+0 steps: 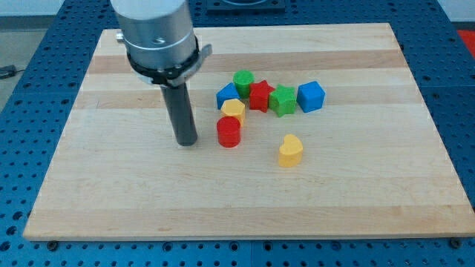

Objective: Push yellow heart and blue cube into group of blocks

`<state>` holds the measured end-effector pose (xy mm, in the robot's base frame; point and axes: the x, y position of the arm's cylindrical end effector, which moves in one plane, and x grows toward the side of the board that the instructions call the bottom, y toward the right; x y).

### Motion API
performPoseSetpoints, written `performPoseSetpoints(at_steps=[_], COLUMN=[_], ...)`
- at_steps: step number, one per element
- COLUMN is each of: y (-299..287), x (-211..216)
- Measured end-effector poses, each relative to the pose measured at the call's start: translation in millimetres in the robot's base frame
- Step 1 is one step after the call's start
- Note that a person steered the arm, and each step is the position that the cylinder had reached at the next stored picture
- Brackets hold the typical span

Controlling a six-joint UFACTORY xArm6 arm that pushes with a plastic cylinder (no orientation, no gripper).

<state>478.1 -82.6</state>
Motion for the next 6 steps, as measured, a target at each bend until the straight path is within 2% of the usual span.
performPoseSetpoints(at_steps=[1, 3, 4, 5, 6], y=[48.4, 79.1, 87.7, 137.7, 162.9], x=[-5.4, -7.5, 38.8, 53.1, 26.8])
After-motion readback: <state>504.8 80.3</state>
